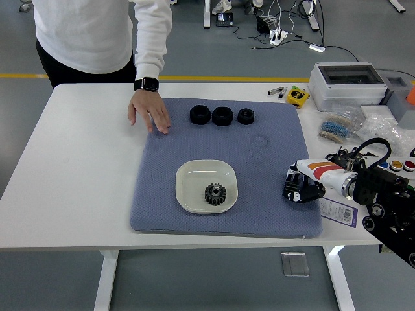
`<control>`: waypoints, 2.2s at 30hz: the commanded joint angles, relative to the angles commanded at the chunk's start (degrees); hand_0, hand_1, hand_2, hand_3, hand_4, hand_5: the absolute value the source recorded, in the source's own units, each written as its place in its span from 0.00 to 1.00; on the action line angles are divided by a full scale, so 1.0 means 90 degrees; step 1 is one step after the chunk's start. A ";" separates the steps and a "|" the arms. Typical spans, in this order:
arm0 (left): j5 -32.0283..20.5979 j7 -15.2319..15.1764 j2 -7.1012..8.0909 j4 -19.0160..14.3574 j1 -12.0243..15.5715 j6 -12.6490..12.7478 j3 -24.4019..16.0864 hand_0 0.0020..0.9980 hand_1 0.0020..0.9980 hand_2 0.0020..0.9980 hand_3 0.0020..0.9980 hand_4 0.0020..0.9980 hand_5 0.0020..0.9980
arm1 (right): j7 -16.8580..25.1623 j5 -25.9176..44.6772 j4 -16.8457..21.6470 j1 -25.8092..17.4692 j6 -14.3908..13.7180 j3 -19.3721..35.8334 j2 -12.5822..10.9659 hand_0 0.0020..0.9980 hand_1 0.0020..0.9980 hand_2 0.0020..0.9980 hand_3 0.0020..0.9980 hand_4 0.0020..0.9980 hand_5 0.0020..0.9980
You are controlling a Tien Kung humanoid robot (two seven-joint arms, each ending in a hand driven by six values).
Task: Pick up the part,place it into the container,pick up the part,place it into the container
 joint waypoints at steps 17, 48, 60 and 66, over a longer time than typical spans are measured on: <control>-0.0083 -0.0014 0.0000 0.0000 -0.0056 -0.0026 0.0071 0.82 0.79 0.84 0.57 0.48 0.72 | 0.0192 0.0045 0.0526 0.0054 -0.0339 0.0130 -0.0072 0.05 0.11 0.25 0.46 0.67 0.51; 0.0062 0.0050 0.0000 0.0000 -0.0070 -0.0065 0.0013 0.82 0.79 0.84 0.57 0.49 0.72 | -0.0225 -0.0296 0.0444 -0.0010 -0.0143 0.0157 0.0081 0.25 0.43 0.64 0.69 1.00 0.52; 0.0066 0.0080 0.0000 0.0000 -0.0089 -0.0071 0.0032 0.82 0.79 0.84 0.57 0.49 0.72 | -0.0230 -0.0145 0.0071 -0.0054 -0.0458 0.0000 0.0342 0.16 0.33 0.47 0.52 0.88 0.47; 0.0058 0.0086 0.0000 0.0000 -0.0094 -0.0082 0.0058 0.82 0.79 0.83 0.57 0.49 0.71 | -0.0232 -0.0087 0.0030 -0.0075 -0.0480 -0.0017 0.0333 0.14 0.30 0.44 0.50 0.84 0.47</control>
